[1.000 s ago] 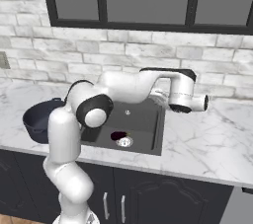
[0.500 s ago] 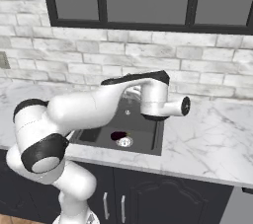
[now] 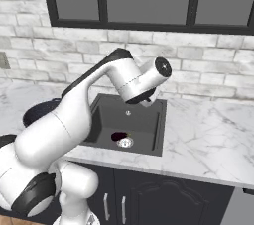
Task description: Dump the eggplant from the pot into the sink. Then turn on the water and wash the eggplant. Then turn off the water and put the eggplant back in the pot.
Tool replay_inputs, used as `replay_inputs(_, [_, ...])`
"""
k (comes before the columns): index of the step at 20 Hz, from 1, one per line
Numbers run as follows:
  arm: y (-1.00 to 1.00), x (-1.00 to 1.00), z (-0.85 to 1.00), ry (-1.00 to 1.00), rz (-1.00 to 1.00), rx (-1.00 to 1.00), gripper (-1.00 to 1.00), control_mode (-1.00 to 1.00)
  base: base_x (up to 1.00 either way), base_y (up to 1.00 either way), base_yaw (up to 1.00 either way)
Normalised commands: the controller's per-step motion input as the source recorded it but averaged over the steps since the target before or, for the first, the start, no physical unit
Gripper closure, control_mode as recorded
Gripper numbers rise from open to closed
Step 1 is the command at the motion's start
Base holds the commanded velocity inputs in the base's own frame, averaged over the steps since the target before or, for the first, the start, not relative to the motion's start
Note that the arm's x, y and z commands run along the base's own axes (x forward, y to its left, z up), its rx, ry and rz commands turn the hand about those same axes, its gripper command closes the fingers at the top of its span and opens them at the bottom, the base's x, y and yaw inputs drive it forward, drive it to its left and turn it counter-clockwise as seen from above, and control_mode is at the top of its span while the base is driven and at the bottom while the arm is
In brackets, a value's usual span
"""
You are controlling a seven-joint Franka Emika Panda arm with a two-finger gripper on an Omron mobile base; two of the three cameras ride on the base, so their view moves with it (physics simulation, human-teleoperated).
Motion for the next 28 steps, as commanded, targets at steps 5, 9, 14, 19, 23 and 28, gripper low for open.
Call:
replay_inputs(5, [0.31, -0.63, 0.05, 0.39, -0.04, -0.22, -1.00, -1.00, 0.00, 0.00, 0.00])
replay_inputs(9, [0.46, -0.45, -0.10, 0.33, -0.05, -0.15, -1.00, -1.00, 0.00, 0.00, 0.00])
replay_inputs(14, [0.48, -0.28, -0.25, 0.08, -0.04, -0.07, -1.00, -1.00, 0.00, 0.00, 0.00])
replay_inputs(19, [0.39, -0.10, -0.30, 0.00, -0.05, -0.06, -1.00, -1.00, 0.00, 0.00, 0.00])
replay_inputs(23, [0.22, 0.00, -0.35, 0.00, -0.06, -0.05, -1.00, -1.00, 0.00, 0.00, 0.00])
replay_inputs(28, [0.11, 0.25, -0.39, -0.01, -0.09, -0.07, -1.00, -1.00, 0.00, 0.00, 0.00])
